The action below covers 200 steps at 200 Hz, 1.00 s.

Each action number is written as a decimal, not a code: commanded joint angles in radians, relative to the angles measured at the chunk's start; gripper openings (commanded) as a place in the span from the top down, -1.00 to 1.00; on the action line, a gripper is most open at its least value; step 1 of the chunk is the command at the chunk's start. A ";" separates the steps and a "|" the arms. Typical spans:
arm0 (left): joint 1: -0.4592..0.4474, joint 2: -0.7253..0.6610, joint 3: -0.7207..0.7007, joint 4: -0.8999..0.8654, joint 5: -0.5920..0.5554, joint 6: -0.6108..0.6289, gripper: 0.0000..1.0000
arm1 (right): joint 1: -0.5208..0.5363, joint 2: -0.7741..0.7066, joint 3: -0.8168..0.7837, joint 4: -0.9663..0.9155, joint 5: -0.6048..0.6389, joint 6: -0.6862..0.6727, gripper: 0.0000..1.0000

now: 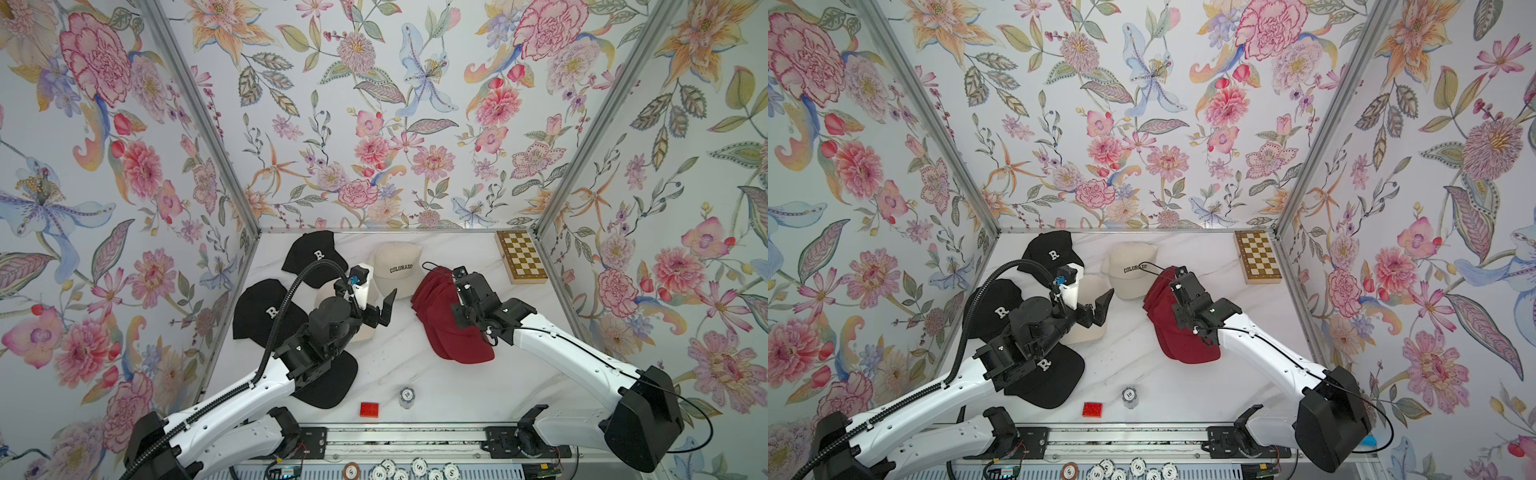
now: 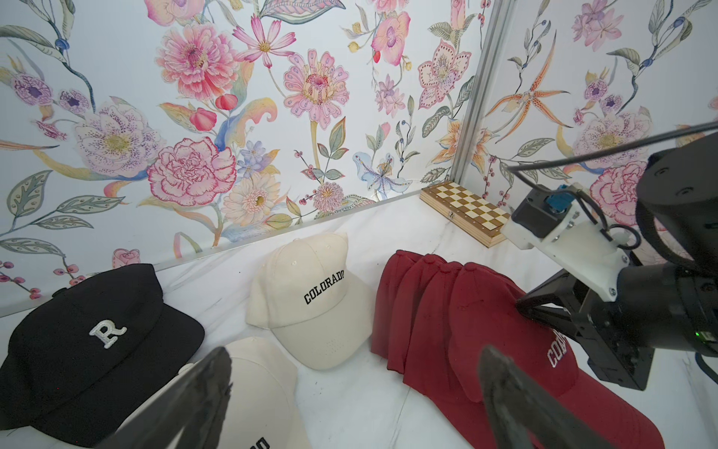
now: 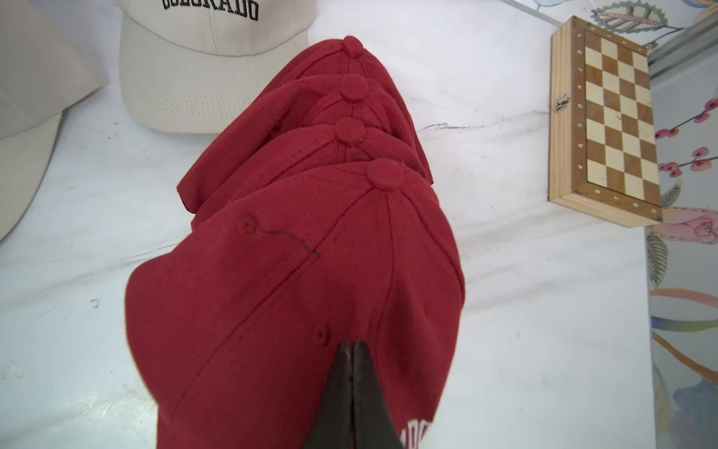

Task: Stack the baseball caps by color
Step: Place the baseball cap on the baseball cap.

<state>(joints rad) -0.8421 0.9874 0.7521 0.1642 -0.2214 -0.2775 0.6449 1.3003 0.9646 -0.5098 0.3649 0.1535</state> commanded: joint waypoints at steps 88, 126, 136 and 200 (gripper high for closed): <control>0.046 0.038 0.032 0.046 0.022 0.027 -0.99 | 0.032 0.113 -0.094 0.140 0.009 -0.054 0.98; 0.051 0.041 0.035 0.045 0.019 0.031 -0.99 | 0.027 0.158 -0.102 0.162 0.009 -0.054 0.86; 0.052 0.041 0.035 0.046 0.018 0.031 -0.99 | 0.023 0.173 -0.101 0.165 0.015 -0.051 0.83; 0.055 0.045 0.040 0.047 0.017 0.031 -0.99 | 0.012 0.176 -0.103 0.168 0.029 -0.025 0.10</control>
<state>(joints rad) -0.7967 1.0233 0.7536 0.1867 -0.2134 -0.2649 0.6670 1.4757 0.8856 -0.3229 0.3836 0.1165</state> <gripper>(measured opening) 0.996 0.388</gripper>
